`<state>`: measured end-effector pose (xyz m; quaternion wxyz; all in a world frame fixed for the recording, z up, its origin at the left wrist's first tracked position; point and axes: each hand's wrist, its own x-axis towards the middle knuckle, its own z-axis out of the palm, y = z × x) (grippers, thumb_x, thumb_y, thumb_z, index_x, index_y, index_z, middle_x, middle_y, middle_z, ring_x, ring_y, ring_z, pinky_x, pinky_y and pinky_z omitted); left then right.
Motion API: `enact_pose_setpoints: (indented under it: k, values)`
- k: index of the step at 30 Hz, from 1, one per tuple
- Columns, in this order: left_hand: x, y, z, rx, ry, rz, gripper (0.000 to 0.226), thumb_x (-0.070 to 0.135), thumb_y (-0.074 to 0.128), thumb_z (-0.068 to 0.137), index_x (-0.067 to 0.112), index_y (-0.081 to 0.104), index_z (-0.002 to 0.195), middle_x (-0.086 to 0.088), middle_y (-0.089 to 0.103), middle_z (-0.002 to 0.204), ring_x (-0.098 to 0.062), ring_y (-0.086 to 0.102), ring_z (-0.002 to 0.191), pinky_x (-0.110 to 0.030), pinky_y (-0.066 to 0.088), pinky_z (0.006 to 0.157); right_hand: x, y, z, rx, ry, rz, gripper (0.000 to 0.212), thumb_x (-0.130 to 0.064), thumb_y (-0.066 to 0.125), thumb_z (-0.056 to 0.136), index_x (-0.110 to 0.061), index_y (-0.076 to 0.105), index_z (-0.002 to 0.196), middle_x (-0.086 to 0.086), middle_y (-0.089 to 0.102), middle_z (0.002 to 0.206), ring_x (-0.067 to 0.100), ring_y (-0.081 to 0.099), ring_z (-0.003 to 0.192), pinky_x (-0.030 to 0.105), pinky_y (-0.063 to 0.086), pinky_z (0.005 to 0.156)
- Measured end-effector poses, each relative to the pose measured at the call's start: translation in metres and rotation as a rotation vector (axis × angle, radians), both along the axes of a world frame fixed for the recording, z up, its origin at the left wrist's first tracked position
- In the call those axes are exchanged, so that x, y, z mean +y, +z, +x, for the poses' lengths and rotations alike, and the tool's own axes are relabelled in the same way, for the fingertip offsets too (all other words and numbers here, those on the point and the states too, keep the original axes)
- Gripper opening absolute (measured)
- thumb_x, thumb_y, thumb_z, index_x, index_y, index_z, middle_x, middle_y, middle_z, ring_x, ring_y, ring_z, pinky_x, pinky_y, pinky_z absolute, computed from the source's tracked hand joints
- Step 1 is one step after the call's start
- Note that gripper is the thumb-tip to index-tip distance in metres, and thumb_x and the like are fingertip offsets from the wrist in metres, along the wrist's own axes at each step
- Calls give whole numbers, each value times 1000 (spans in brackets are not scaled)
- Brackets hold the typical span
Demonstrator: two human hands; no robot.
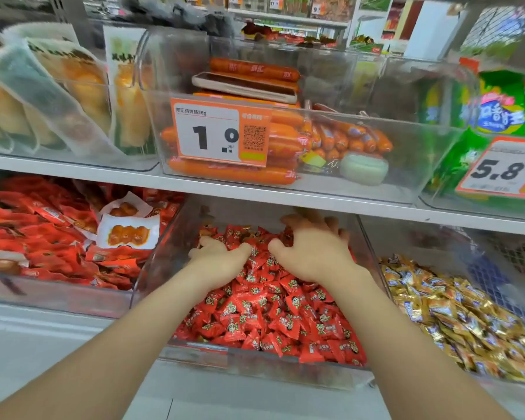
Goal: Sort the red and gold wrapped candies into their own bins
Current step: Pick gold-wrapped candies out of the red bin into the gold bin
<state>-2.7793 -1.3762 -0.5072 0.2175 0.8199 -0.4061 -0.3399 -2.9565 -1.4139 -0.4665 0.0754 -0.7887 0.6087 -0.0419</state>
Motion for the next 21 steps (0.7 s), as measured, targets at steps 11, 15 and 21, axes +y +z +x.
enact_pose_setpoints:
  k: [11,15,21]
  values:
    - [-38,-18,-3,241,205,-220,79,78,47,90,17,58,139,-11,64,135,-36,59,121,-41,47,105,-39,-8,29,-121,74,383,75,-74,63,63,-34,63,125,-5,69,126,21,65,109,40,55,95]
    - [-42,-13,-4,461,172,-220,66,83,52,86,29,65,121,0,68,119,-27,64,109,-37,49,97,-39,-1,28,-311,119,471,42,-32,79,78,-23,70,118,3,74,112,18,69,103,44,58,94]
    - [-36,-1,7,600,131,-188,89,87,69,52,25,76,115,-5,80,101,-32,76,95,-48,57,97,-29,6,21,-506,193,461,57,-17,82,84,-41,50,124,-19,60,103,-8,54,82,3,42,50]
